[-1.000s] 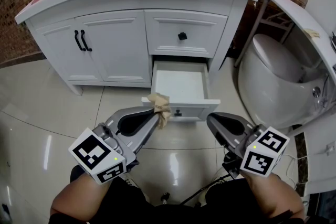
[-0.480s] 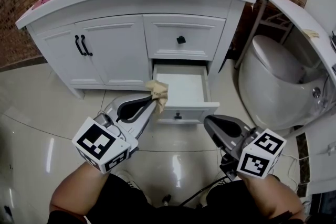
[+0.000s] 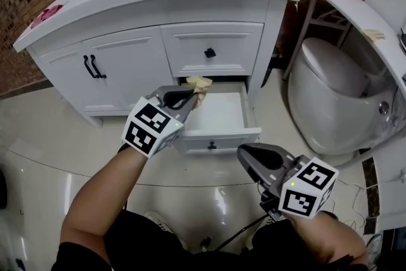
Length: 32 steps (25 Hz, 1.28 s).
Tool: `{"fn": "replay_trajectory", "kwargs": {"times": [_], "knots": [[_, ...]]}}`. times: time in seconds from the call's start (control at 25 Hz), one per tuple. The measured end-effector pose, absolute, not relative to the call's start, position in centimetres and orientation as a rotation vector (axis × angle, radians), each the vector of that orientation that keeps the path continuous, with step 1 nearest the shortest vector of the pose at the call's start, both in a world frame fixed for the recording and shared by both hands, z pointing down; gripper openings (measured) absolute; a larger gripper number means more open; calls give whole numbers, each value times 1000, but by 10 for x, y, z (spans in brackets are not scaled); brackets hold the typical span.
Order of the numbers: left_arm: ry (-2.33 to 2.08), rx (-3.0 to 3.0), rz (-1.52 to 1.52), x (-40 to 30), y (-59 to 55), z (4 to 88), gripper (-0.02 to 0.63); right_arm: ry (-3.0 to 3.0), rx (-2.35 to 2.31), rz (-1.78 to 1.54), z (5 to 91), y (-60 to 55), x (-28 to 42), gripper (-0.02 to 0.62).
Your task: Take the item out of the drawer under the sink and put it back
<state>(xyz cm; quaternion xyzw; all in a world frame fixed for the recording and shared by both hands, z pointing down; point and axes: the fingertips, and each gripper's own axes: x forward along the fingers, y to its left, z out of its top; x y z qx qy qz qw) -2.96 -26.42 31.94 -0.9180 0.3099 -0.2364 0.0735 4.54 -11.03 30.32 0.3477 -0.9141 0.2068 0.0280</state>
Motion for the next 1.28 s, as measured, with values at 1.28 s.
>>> {"fn": "replay_trajectory", "kwargs": {"times": [1.28], "knots": [[673,-2691,-1330,26,-350,475,34,-2803,1079,793,315,-129,68,3]]}}
